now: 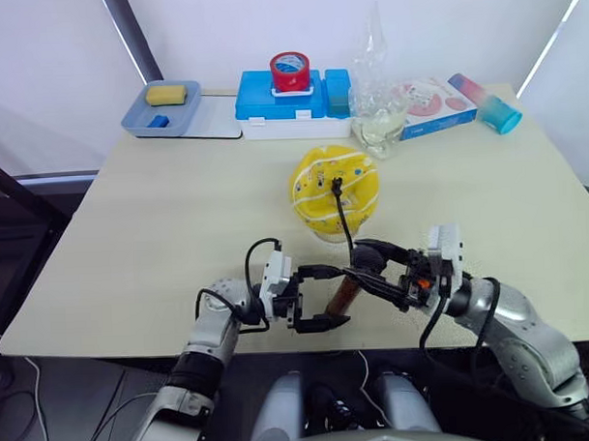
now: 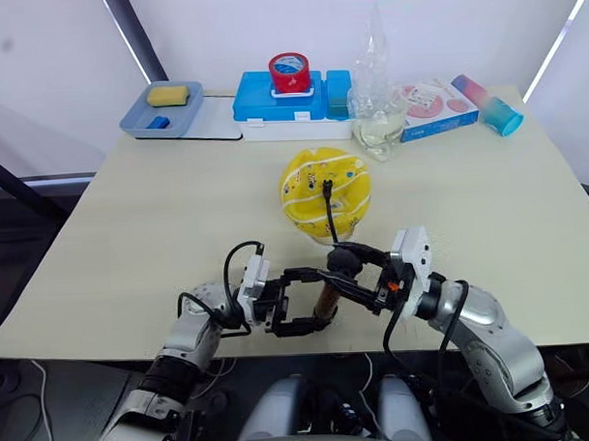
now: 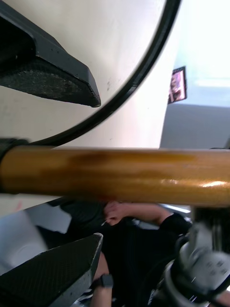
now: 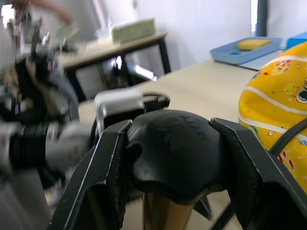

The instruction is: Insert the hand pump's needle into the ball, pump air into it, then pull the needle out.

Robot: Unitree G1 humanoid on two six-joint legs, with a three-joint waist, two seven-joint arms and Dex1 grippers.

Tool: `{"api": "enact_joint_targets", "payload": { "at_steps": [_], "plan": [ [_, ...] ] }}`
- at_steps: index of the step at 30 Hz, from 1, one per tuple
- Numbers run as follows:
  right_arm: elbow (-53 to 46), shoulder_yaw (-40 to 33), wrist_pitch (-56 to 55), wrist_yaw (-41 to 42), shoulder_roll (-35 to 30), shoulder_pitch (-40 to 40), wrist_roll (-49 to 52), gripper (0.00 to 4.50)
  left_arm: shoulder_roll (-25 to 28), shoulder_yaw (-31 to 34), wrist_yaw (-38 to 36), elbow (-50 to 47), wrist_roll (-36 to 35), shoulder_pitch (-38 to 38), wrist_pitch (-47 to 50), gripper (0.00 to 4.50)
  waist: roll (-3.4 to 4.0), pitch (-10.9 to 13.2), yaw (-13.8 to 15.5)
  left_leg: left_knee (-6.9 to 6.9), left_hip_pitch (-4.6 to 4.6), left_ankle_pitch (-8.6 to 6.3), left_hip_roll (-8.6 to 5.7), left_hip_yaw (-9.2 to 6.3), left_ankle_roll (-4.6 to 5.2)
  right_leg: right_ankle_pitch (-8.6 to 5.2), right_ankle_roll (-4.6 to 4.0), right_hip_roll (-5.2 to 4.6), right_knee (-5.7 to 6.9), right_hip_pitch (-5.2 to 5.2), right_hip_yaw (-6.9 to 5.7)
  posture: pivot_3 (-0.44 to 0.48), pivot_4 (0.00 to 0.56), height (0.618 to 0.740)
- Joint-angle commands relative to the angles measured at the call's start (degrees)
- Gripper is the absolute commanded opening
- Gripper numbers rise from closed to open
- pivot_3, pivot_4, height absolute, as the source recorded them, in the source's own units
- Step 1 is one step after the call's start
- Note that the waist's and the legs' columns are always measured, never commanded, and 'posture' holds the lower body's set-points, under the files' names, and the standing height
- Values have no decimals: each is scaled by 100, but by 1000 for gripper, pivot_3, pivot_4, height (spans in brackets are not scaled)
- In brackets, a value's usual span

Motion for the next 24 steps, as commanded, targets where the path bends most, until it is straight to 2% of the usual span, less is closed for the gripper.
{"api": "enact_joint_targets", "payload": {
  "at_steps": [1, 8, 17, 24],
  "plan": [
    [-286, -99, -256, 169, -178, -209, -150, 2089, 193, -96, -372, -103, 115, -199, -234, 4481, 0, 0, -1, 0, 0, 1, 5, 2, -1, 0, 0, 0, 0, 2, -4, 0, 150, 737],
    [-250, -124, -384, 433, -462, -444, -334, 2089, 292, -370, -411, 313, 655, -634, -503, 4481, 1, -1, 3, 0, 0, 1, 49, 68, -2, 0, 0, -1, -3, 7, -8, 0, 150, 737],
    [-251, -132, -462, 522, -528, -406, -380, 2089, -92, -827, 622, 1117, 1745, -1068, -627, 4481, 0, -1, 4, 4, -11, 2, 118, 178, -2, -1, -1, -3, -3, 15, -49, 0, 150, 737],
    [-245, -161, -187, 446, -555, -320, -260, 2089, -374, -986, 1153, 1577, 2174, -1205, -836, 4481, -2, -2, 2, 6, -12, 2, 169, 245, -2, -2, -2, -3, -4, 20, -59, 0, 150, 737]
  ]
}}
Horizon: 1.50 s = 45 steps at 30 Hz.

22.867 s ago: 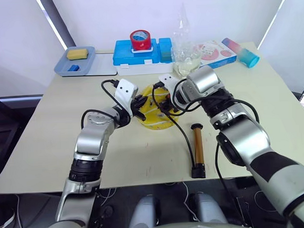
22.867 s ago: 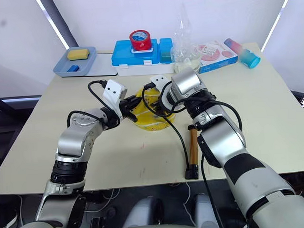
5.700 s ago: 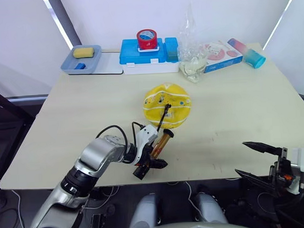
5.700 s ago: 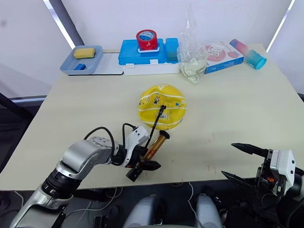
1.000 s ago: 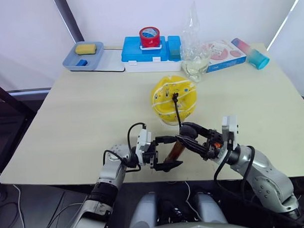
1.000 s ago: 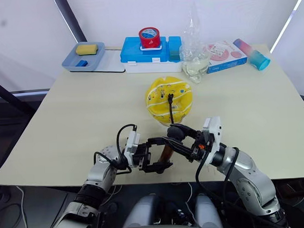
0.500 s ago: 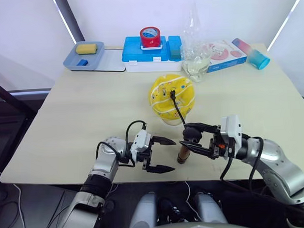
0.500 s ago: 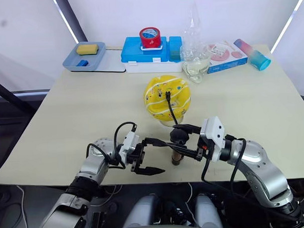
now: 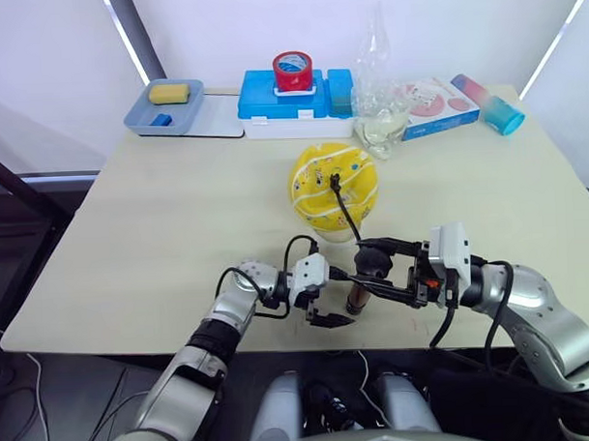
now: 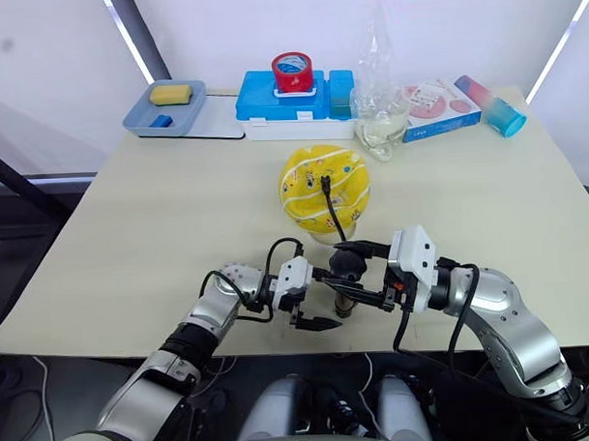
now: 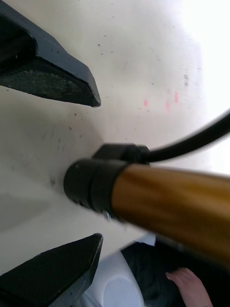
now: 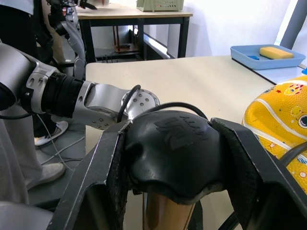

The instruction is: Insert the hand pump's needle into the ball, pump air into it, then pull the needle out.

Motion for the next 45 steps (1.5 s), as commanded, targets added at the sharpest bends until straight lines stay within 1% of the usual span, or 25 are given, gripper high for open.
{"api": "enact_joint_targets", "payload": {
  "at_steps": [1, 5, 14, 17, 18, 21, 22, 23, 28, 32, 37, 45],
  "plan": [
    [-214, -164, 51, -81, -18, 5, 144, 2089, -91, -103, 160, 119, 151, -71, -262, 4481, 0, 0, -3, 0, 0, 0, 0, 0, 0, 0, 0, 0, 0, 0, 0, 0, 150, 737],
    [-176, -176, 24, -68, -26, -8, 101, 2089, -191, -116, 232, 244, 189, -87, -332, 4481, 0, 0, -3, 0, 0, 0, 1, -2, 0, 0, 0, 0, 1, -1, -1, 0, 150, 737],
    [-130, -173, -88, -39, -13, -40, 47, 2089, -321, -118, 140, 287, 127, -87, -330, 4481, 0, 0, -3, 0, 0, 0, 3, -3, 0, 0, 0, 0, 0, 0, -2, 0, 150, 737],
    [-132, -177, -93, -52, 2, -69, 62, 2089, -327, -111, 113, 278, 124, -88, -322, 3771, 0, 0, -3, 0, 0, 0, 3, -3, 0, 0, -1, 0, 1, -1, -2, 0, 150, 737],
    [-140, -183, -87, -57, 9, -82, 81, 2089, -326, -107, 101, 271, 118, -86, -313, 3221, 0, 0, -3, 0, 0, 0, 3, -3, 0, 0, -1, 0, 1, -1, -2, 0, 150, 737],
    [-151, -192, -74, -67, 13, -101, 101, 2089, -320, -94, 72, 251, 109, -77, -302, 1893, 0, 0, -2, 1, 0, 0, 3, -1, 0, 0, -2, 0, 1, -1, -6, 0, 150, 737],
    [-153, -195, -71, -69, 12, -104, 101, 2089, -317, -89, 63, 245, 105, -74, -296, 1343, -1, 0, -2, 1, 0, 0, 3, -1, 0, 0, -2, -1, 0, -1, -10, 0, 150, 737],
    [-162, -200, -71, -68, 7, -95, 103, 2089, -313, -85, 53, 237, 100, -67, -290, 1093, -1, 0, -2, 1, 0, 0, 4, -1, 0, 0, -2, -2, 0, -1, -10, 0, 150, 737],
    [-211, -229, -58, -72, -22, -72, 109, 2089, -304, -81, 11, 197, 78, -41, -268, 1098, 0, 0, -2, 1, 0, 0, 3, -1, 0, 0, -2, -2, 0, -1, -11, 0, 150, 737],
    [-199, -283, -85, -66, -52, -61, 102, 2089, -416, -117, 12, 235, 97, -104, -288, 1098, -1, 0, -1, 0, 0, 0, 4, -1, 0, 0, -2, -2, 0, -1, -11, 0, 150, 737],
    [-181, -474, -95, -59, -113, 49, 165, 2089, -618, -300, 48, 645, 365, -373, -563, 1098, -1, -1, 13, 3, 0, 0, 2, -2, 0, 0, -2, -2, 0, 0, -12, 0, 150, 737],
    [-24, -782, -331, 113, -245, 354, 126, 2089, -891, -442, 36, 1142, 542, -605, -680, 1098, -2, -1, -1, 3, 0, 0, 1, -3, 0, 1, -2, 1, 1, 0, -12, 0, 150, 737]
  ]
}}
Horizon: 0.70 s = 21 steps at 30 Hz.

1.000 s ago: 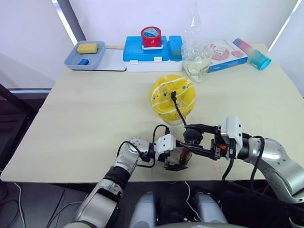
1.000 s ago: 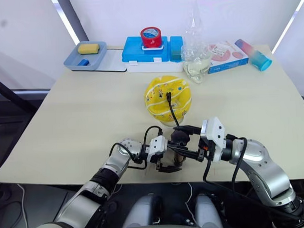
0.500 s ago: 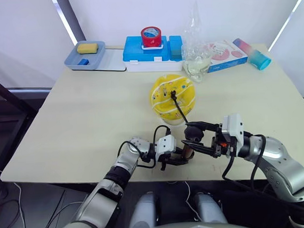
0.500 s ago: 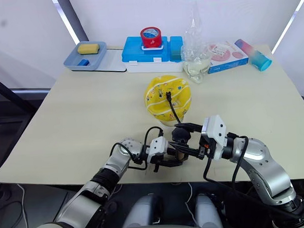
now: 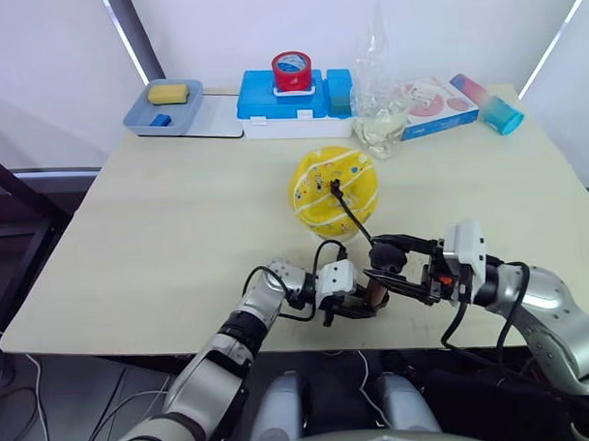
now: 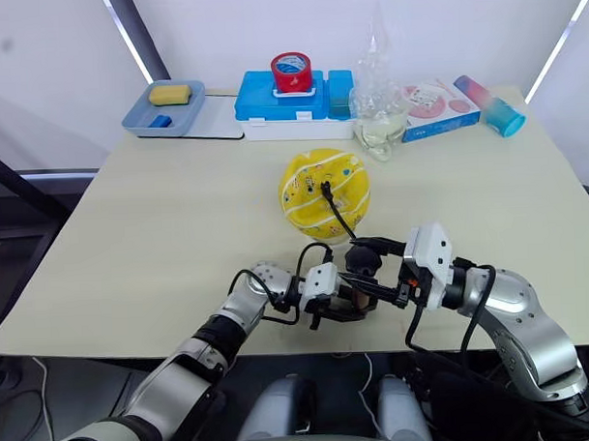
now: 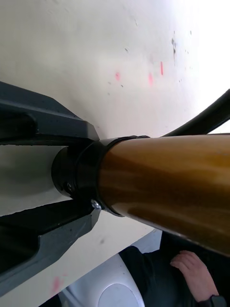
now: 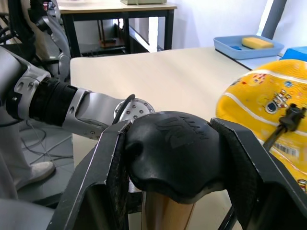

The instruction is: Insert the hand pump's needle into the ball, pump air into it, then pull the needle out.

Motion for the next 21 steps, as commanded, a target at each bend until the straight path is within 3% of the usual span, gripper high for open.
{"api": "enact_joint_targets", "payload": {
  "at_steps": [1, 21],
  "plan": [
    [-46, -346, -321, 94, -72, 134, 49, 2089, -131, -107, -47, 100, 46, -66, -132, 1098, 0, 0, 1, 0, 0, 0, 0, 0, 0, 0, 0, 0, 0, 0, 0, 0, 150, 737],
    [156, -804, -664, 114, -107, 551, 3, 2089, -356, -292, 400, 942, 508, -107, -464, 1098, -2, -19, 17, 13, 10, 0, 4, -2, 0, 0, -1, -4, -3, 19, -8, 0, 150, 737]
  ]
}}
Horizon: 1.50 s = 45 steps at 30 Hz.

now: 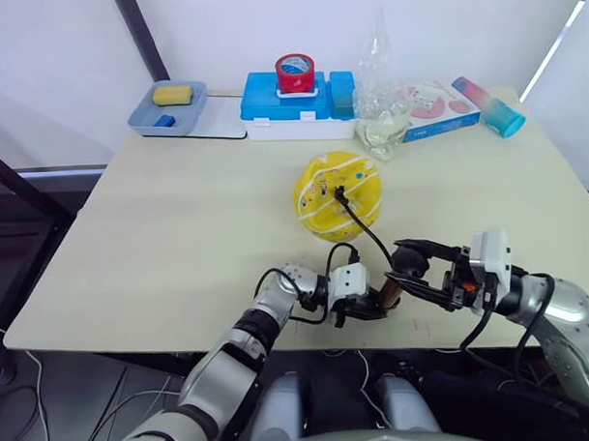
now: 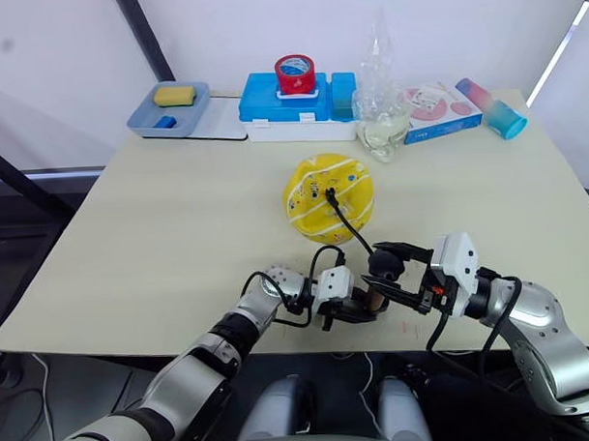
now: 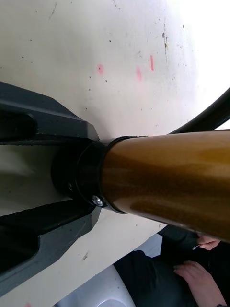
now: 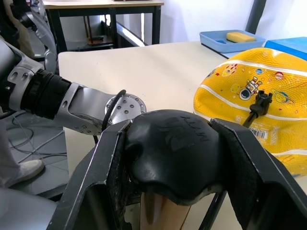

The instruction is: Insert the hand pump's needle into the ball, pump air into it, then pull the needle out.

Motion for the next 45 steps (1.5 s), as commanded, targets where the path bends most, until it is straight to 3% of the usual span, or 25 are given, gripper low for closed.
{"api": "enact_joint_targets", "payload": {
  "at_steps": [1, 15, 31, 45],
  "plan": [
    [-69, -326, -179, -100, -38, 17, 27, 2089, -41, -193, -24, 229, 238, 86, 85, 1098, 1, -1, 0, 0, 0, 0, 0, 0, 0, 0, 0, 0, 0, 0, -3, 0, 150, 737],
    [-750, -935, 69, -222, -170, 134, 860, 2089, -33, -277, -78, 420, 351, 148, 80, 1098, 5, -9, 12, 0, -4, 0, 8, 7, 2, -2, -4, -12, -4, 15, -59, 0, 150, 737],
    [-1369, -2737, 1398, -1045, -1461, -427, 3216, 2089, -91, -339, -346, 571, 392, 43, -77, 1098, 9, -15, 9, -4, -11, -1, 2, 10, 3, -4, -7, -40, -7, 13, -71, 0, 150, 737],
    [-1424, -2800, 1972, -1271, -1831, -302, 3504, 2089, -369, -274, -241, 763, 407, -104, -257, 1098, 4, -16, 33, -8, -15, -3, 0, 5, 7, -4, -6, -45, -12, 14, -79, 0, 150, 737]
  ]
}}
